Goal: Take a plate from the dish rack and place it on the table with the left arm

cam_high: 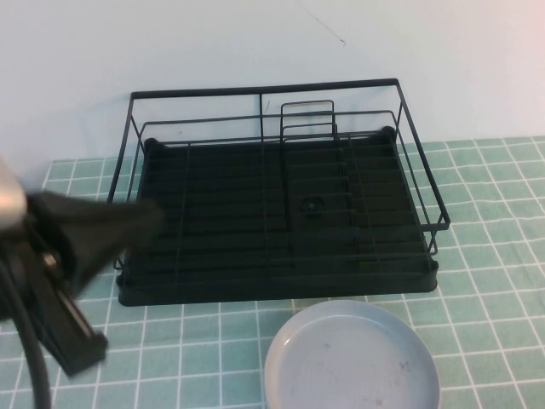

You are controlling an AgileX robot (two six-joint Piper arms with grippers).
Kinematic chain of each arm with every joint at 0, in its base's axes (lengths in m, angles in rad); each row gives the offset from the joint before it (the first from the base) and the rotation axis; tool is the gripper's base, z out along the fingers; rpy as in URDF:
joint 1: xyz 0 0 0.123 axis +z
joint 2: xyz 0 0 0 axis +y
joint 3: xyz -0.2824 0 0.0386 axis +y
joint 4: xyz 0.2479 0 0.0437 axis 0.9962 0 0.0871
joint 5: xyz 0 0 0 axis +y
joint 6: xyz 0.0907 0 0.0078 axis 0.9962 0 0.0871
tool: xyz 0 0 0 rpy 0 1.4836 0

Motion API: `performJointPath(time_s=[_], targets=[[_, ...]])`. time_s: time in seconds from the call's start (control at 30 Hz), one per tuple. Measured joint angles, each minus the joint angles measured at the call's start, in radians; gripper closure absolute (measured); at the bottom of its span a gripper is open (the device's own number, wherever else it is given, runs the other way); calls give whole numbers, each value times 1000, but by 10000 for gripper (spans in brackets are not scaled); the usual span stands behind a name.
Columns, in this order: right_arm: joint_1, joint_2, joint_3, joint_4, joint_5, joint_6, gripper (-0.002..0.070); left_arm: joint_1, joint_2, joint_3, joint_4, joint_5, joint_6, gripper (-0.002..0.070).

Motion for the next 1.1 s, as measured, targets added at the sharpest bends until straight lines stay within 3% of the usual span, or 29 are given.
performJointPath(time_s=[0.17, 0.33, 0.67, 0.97, 1.1], targets=[[0, 0, 0, 0, 0, -2, 678, -22, -21, 2, 9, -290, 6, 676], [0, 0, 0, 0, 0, -2, 678, -13, -33, 57, 4, -449, 6, 676], [0, 0, 0, 0, 0, -2, 678, 197, -307, 423, -137, -507, 6, 676], [0, 0, 0, 0, 0, -2, 678, 219, -468, 602, -160, -599, 6, 676], [0, 0, 0, 0, 0, -2, 678, 219, -588, 667, -13, -597, -84, 676]])
